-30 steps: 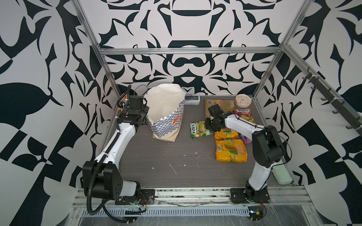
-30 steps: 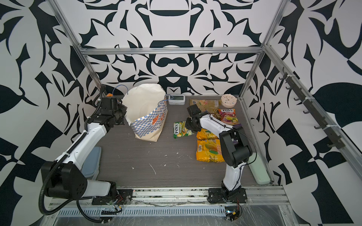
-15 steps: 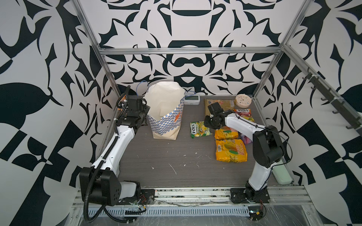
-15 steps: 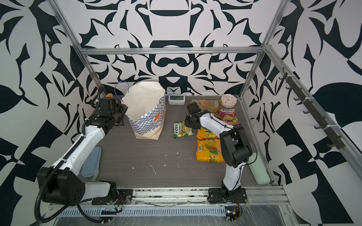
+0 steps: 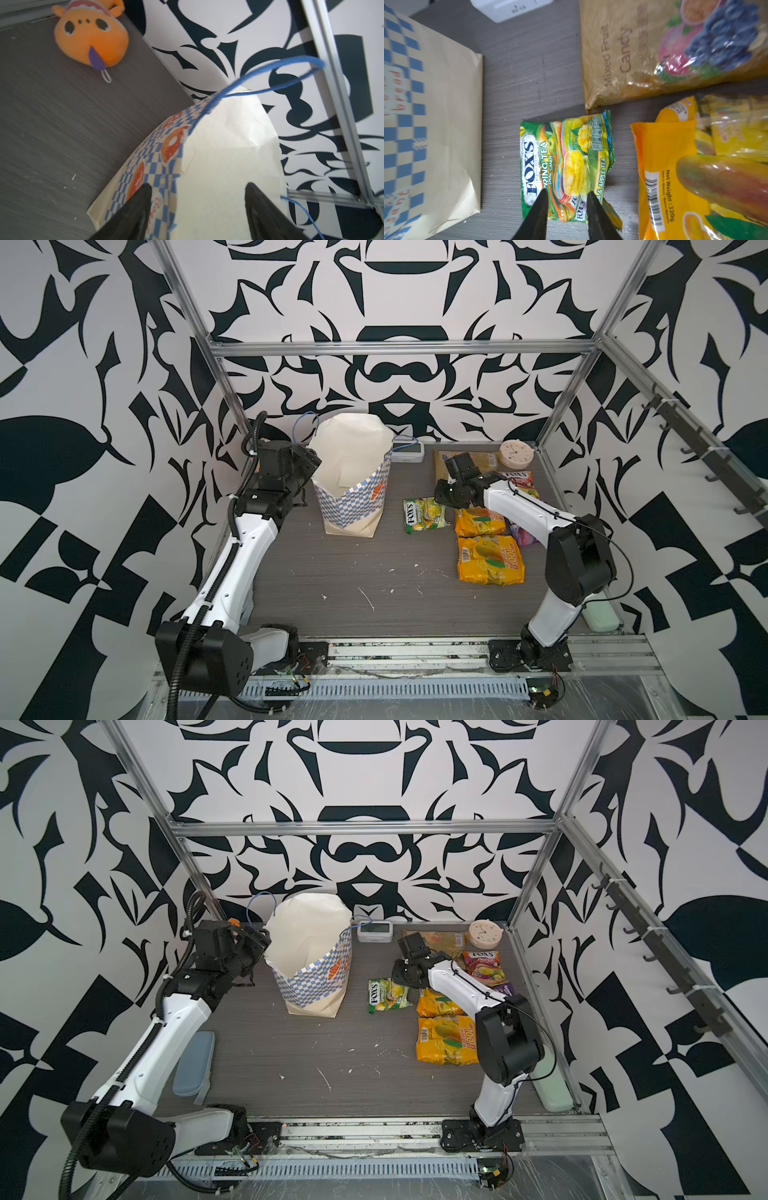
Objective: Take the snacks out of the paper bag
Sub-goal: Place the snack at the center of the table, then rotate the paper bag at the top-center of the table.
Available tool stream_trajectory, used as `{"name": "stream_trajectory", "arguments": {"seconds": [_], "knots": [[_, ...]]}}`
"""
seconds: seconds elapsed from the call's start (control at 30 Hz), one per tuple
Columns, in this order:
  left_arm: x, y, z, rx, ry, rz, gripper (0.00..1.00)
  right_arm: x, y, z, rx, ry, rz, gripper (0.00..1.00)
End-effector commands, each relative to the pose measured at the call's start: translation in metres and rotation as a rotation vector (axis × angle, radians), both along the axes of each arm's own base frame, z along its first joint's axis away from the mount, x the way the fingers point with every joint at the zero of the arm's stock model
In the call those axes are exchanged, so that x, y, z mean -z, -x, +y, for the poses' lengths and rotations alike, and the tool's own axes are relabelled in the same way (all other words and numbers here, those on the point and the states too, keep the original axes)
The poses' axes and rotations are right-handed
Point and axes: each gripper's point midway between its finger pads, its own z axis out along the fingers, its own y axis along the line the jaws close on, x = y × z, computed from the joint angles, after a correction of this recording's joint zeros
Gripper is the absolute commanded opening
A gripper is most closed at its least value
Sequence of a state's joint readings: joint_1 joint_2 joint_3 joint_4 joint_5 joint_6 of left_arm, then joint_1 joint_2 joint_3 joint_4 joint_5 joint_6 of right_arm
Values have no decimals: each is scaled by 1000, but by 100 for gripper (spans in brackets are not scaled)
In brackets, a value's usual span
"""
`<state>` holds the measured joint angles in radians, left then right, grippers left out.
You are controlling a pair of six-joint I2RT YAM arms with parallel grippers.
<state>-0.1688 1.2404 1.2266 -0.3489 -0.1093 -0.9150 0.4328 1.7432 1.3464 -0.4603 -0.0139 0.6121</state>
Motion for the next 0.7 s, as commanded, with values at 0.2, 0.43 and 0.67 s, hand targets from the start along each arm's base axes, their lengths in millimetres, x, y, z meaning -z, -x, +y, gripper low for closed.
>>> {"name": "stream_trajectory", "arguments": {"seconds": [0.2,0.43,0.67], "knots": [[-116,35,16,86,-303,-435,81,-74,-10,0,-69,-12,-292,46],[-58,42,126,-272,-221,-270,74,-127,6,-31,-46,72,-537,72],[90,-3,153,-210,92,63,51,-128,20,-71,130,120,-659,72]]}}
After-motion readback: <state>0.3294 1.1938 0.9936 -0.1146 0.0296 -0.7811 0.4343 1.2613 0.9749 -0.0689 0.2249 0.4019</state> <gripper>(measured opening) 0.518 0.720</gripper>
